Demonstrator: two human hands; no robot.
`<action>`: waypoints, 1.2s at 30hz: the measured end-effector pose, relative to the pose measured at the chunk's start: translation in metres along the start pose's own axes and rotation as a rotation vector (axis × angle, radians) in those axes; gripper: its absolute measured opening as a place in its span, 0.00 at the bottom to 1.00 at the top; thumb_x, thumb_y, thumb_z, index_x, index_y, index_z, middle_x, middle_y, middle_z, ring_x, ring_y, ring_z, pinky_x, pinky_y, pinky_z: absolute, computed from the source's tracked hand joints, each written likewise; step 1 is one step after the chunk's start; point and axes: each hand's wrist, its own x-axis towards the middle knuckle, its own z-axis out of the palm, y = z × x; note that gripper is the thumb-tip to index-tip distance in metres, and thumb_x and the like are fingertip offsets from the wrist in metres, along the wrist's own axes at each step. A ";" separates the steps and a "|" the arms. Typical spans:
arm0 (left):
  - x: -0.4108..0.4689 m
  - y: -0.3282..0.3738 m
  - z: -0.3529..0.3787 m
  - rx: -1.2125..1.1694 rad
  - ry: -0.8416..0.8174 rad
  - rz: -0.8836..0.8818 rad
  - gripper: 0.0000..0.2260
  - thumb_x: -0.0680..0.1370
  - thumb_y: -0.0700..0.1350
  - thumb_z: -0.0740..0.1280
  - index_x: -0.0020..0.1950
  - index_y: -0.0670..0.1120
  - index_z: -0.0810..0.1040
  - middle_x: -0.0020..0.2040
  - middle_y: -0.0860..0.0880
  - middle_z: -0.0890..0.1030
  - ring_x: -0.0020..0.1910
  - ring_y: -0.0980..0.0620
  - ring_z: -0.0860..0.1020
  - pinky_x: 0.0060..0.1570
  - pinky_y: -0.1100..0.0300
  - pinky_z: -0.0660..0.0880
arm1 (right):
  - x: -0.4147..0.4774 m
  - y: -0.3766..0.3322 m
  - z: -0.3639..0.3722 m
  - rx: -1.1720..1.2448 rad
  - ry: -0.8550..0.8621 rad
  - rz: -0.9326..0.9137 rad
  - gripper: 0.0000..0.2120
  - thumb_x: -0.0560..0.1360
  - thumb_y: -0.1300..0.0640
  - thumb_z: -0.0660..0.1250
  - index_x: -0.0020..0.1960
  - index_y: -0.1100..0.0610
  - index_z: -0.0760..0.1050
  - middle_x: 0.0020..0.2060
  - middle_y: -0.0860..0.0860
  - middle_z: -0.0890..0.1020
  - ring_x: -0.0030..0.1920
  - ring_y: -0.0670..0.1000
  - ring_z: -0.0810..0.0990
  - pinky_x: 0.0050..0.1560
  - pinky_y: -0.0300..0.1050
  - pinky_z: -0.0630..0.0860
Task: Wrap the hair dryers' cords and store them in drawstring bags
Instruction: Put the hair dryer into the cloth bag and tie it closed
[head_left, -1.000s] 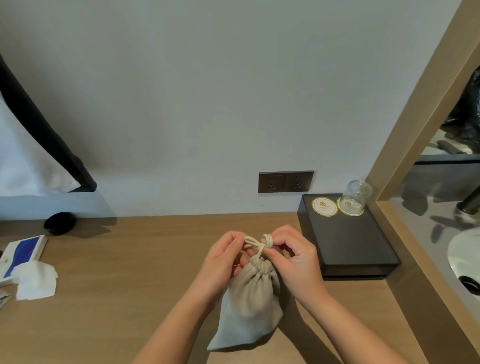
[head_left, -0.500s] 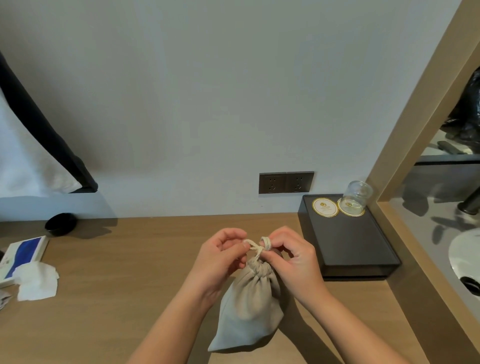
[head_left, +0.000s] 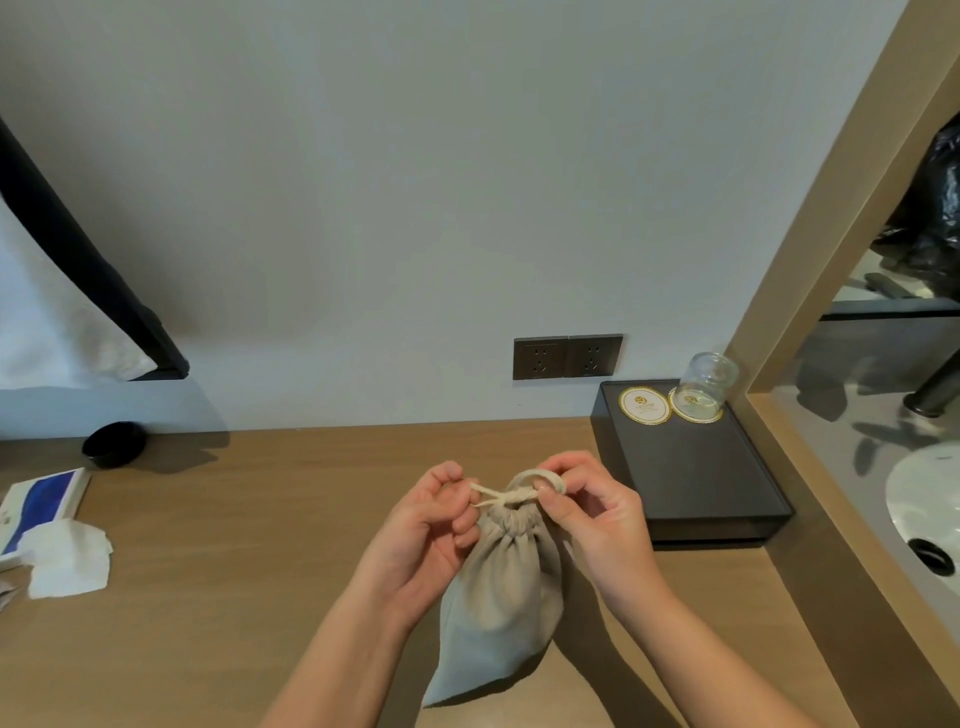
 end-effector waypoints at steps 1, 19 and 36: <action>-0.001 0.000 -0.003 0.005 0.028 0.025 0.12 0.68 0.28 0.61 0.45 0.43 0.69 0.33 0.46 0.70 0.22 0.55 0.66 0.19 0.66 0.65 | -0.003 0.000 -0.001 0.032 0.017 0.042 0.06 0.70 0.59 0.72 0.34 0.55 0.79 0.44 0.49 0.81 0.46 0.49 0.80 0.48 0.43 0.76; -0.005 0.008 -0.016 0.009 -0.189 -0.128 0.18 0.64 0.35 0.77 0.43 0.44 0.69 0.33 0.47 0.69 0.19 0.57 0.62 0.18 0.66 0.56 | -0.009 -0.032 0.009 0.432 0.049 0.418 0.10 0.74 0.57 0.62 0.44 0.65 0.75 0.36 0.55 0.82 0.34 0.47 0.76 0.39 0.37 0.76; -0.007 0.020 -0.036 0.343 -0.125 -0.005 0.25 0.62 0.41 0.80 0.39 0.47 0.63 0.28 0.50 0.61 0.22 0.57 0.59 0.21 0.66 0.55 | -0.017 -0.042 0.003 0.234 -0.052 0.509 0.09 0.76 0.58 0.59 0.38 0.59 0.71 0.27 0.49 0.71 0.32 0.48 0.61 0.37 0.41 0.61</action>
